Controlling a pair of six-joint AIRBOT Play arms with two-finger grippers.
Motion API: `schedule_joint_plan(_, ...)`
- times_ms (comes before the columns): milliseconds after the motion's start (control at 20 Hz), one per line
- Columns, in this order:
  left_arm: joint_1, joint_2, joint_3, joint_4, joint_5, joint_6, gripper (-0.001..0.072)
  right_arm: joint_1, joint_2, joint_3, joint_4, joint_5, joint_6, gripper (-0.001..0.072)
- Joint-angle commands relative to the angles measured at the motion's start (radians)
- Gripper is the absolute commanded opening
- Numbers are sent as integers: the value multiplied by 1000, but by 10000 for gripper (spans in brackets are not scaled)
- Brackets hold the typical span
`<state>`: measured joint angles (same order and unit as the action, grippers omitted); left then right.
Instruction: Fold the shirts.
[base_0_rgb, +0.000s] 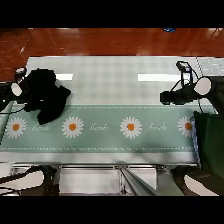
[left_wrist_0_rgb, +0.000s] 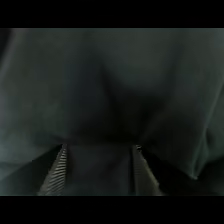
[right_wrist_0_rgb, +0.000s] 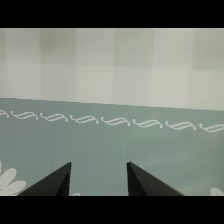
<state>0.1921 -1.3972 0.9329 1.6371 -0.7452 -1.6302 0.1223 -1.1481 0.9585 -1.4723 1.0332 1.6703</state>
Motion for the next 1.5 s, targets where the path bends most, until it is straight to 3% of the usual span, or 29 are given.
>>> schedule_joint_plan(0, 0, -81, 70, -4, -174, 2, 159, 8, 0, 0, 5, -2, 12, 408)
schedule_joint_plan(50, 0, -85, 106, -8, -212, 3, 18, 8, 0, 0, 6, 4, 12, 408)
schedule_joint_plan(300, -1, -21, 388, -232, -306, 118, 18, 8, 64, 0, 7, 13, 12, 408)
schedule_joint_plan(500, -2, 60, 641, -402, -312, 127, 17, 8, 201, 0, 5, 14, 13, 408)
schedule_joint_plan(800, -22, 168, 921, -517, -322, 127, 17, 8, 389, 0, 8, 23, 29, 408)
schedule_joint_plan(1050, -177, 194, 1159, -516, -313, 127, 17, 8, 488, 0, 9, 24, 39, 408)
schedule_joint_plan(1300, -394, 236, 1172, -517, -113, 126, 17, 8, 527, 0, 19, 34, 38, 408)
schedule_joint_plan(1450, -543, 237, 1154, -517, -76, 115, 17, 8, 527, 0, 23, 36, 34, 408)
